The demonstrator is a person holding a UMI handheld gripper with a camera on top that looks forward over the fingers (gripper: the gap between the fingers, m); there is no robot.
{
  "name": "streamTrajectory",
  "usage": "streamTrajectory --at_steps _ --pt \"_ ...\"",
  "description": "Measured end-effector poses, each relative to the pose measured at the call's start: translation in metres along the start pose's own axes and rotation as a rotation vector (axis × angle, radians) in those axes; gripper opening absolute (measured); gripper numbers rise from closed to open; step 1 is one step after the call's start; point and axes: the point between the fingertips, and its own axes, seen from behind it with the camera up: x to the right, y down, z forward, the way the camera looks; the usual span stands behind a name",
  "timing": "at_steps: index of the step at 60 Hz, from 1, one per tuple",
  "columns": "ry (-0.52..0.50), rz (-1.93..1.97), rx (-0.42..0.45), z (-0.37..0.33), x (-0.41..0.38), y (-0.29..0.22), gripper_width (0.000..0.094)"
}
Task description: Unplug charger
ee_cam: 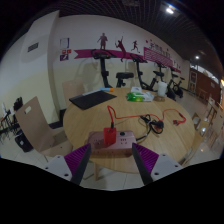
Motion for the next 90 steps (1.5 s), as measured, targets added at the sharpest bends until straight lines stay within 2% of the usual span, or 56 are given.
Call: streamTrajectory --at_steps 27,44,47,49,51,54,58,60,63,65,69,75,90 --pt "-0.053 -0.045 0.116 0.094 -0.020 -0.024 0.0857" --pt "-0.100 -0.031 0.160 0.111 -0.029 -0.027 0.0834" --pt "-0.100 -0.028 0.164 0.112 -0.029 -0.028 0.0496" --pt "-0.004 -0.038 0.174 0.117 -0.001 -0.032 0.0270" --pt "-0.029 -0.006 0.167 0.118 -0.008 -0.031 0.0259" --pt "-0.046 -0.014 0.162 0.117 -0.008 -0.034 0.0186" --pt "-0.057 -0.002 0.141 0.115 -0.008 -0.035 0.0184" --pt "-0.057 0.000 0.242 0.097 -0.004 -0.071 0.0182" --pt "-0.003 -0.060 0.407 0.062 0.013 -0.142 0.0181" --pt "-0.011 -0.030 0.433 0.043 0.018 -0.168 0.0177" --pt "-0.060 0.095 0.399 0.028 0.034 -0.189 0.0178" --pt "0.013 0.049 0.340 0.028 0.082 -0.181 0.0180" --pt "0.113 -0.001 0.032 0.077 0.184 -0.055 0.0218"
